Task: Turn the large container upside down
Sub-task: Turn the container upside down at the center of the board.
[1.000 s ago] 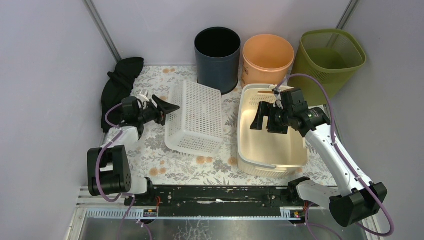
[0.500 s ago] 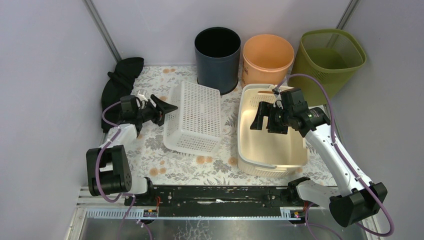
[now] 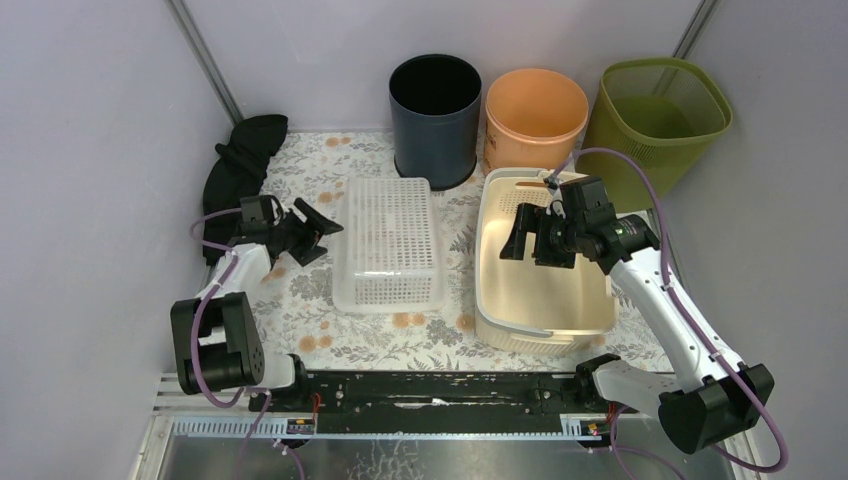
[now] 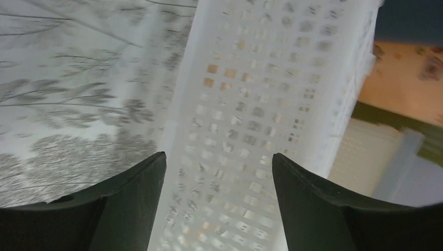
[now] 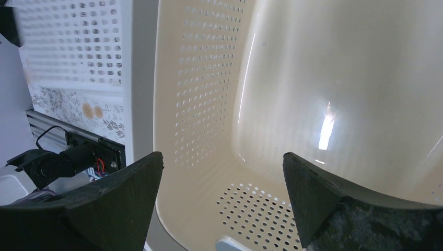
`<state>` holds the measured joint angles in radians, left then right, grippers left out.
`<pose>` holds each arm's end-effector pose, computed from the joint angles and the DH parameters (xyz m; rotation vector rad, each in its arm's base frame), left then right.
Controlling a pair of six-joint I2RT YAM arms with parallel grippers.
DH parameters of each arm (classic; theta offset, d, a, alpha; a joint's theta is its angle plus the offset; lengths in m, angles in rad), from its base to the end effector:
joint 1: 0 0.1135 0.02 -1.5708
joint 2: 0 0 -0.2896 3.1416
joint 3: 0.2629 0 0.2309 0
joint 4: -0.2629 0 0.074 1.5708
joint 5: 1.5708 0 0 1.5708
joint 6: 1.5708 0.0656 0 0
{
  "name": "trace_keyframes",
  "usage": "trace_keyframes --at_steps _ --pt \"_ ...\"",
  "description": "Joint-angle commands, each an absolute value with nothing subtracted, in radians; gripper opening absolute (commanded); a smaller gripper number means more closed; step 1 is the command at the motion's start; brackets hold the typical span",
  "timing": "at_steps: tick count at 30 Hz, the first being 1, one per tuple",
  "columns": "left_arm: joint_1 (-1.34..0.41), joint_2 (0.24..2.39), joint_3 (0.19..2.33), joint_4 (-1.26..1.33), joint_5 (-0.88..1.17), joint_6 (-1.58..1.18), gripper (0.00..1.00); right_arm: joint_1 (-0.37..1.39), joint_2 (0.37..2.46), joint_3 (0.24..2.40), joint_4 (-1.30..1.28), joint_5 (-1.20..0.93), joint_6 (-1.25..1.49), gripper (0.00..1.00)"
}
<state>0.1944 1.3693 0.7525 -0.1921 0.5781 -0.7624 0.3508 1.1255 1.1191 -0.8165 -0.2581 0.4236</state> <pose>0.2695 0.0165 0.2239 -0.8512 2.2625 -0.9546 0.1934 0.0886 0.3327 -0.0357 2.4654 0.6608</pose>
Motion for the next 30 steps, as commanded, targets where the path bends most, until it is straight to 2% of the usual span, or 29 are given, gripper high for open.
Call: trace_keyframes --at_steps 1,16,24,30 --pt "0.206 1.349 0.773 -0.334 0.415 -0.699 0.8 0.357 1.12 1.112 -0.784 -0.293 0.416 0.92" --pt "0.152 1.175 0.864 -0.494 0.335 -0.629 0.81 0.357 1.111 1.094 -0.762 -0.31 0.429 0.93" --pt "-0.192 1.1 0.995 -0.631 0.143 -0.695 0.81 0.357 1.111 1.11 -0.755 -0.318 0.43 0.93" --pt "-0.386 1.106 1.04 -0.636 0.092 -0.785 0.81 0.357 1.102 1.11 -0.763 -0.315 0.426 0.93"
